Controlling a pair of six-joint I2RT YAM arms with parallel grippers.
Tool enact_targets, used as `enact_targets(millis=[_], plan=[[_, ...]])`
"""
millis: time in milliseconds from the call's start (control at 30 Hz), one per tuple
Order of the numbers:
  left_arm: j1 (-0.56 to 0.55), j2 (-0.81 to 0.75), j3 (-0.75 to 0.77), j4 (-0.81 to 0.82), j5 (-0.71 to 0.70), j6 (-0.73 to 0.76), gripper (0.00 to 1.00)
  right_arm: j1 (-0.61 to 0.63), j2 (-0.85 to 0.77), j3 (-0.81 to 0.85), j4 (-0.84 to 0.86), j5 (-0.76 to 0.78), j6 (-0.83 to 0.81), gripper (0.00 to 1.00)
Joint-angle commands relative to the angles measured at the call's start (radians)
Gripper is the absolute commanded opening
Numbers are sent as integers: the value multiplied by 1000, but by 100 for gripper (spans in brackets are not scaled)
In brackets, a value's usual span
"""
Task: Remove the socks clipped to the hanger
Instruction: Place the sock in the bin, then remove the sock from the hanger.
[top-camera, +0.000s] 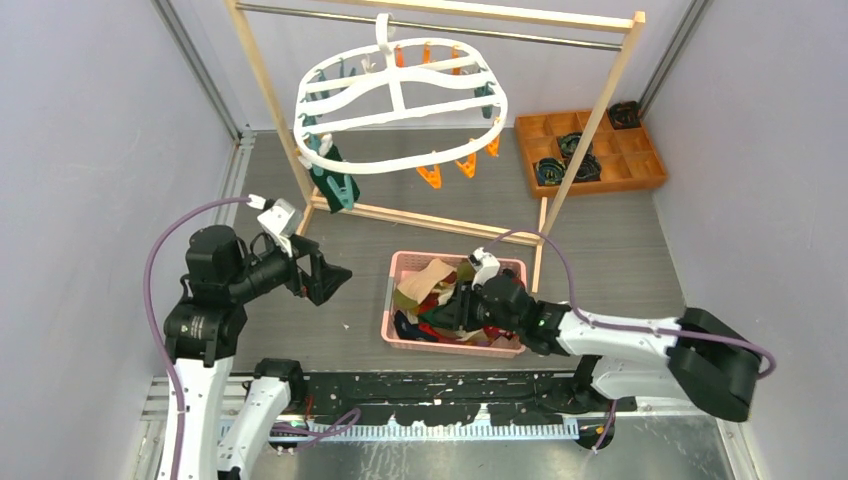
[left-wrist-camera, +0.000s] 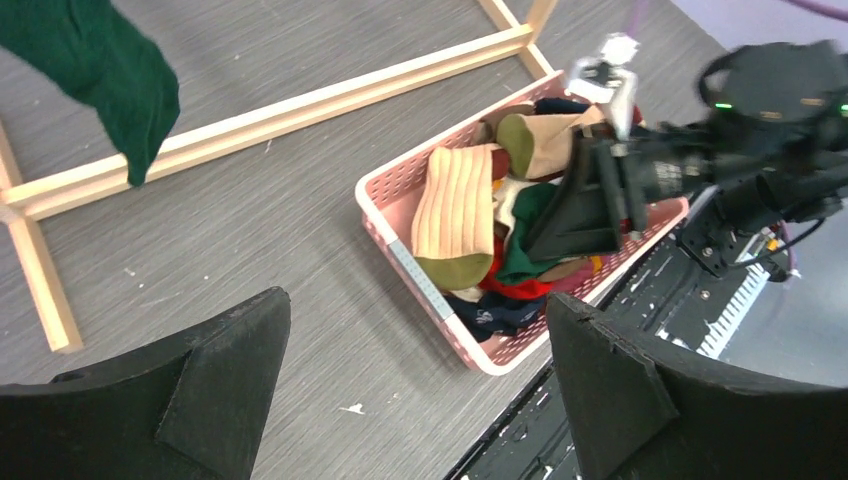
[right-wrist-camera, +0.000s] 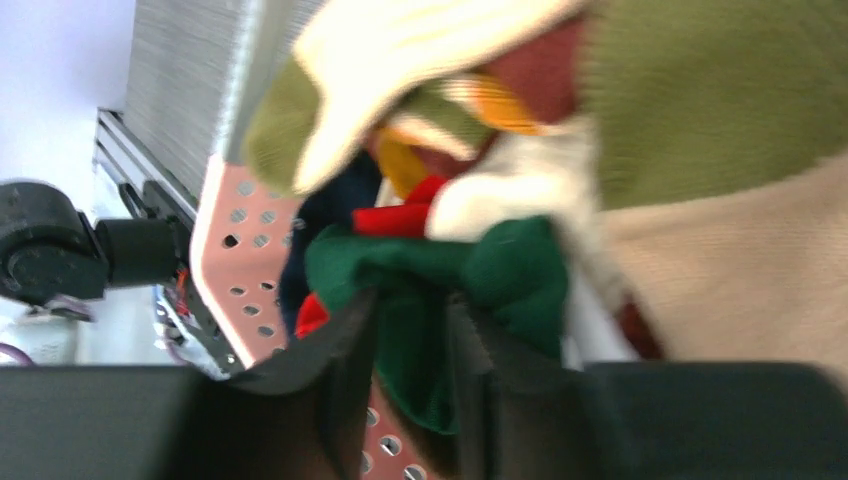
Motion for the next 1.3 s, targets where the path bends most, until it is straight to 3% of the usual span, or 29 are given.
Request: enact_targets(millis=[0,133,233,367,400,433,467,600,800,1000,1100,1200,1267], plan=[[-1,16,17,0,-85,-16,100,122,-183,119,-115,314,-222,49],[7,33,0,36,-187,-21,98,159,-260,236,-170,417,-383,58],[19,44,-25,113,-298,-14,97,159,-267,302,-176,390,-418,62],[58,104,-72,289,-309,12,96,171,-266,335,-144,351,-415,73],[74,135,-72,332,-302,4,94,184,-267,333,-131,350,-415,78],[109,172,-73,379,-282,-6,93,198,-272,328,-123,353,-418,95],[163,204,-80,446,-243,-17,92,215,-277,321,-116,364,-421,99],[280,372,-77,699,-64,-82,88,274,-308,270,-70,412,-420,100],[287,571,5,889,215,-217,83,332,-338,240,-43,445,-406,98],[253,661,57,966,203,-262,72,348,-365,238,-92,461,-414,96],[251,675,70,966,195,-262,56,349,-389,233,-117,478,-415,96],[250,665,59,961,188,-258,17,348,-408,236,-119,479,-427,100],[251,633,38,956,181,-252,2,348,-435,224,-70,453,-421,100]])
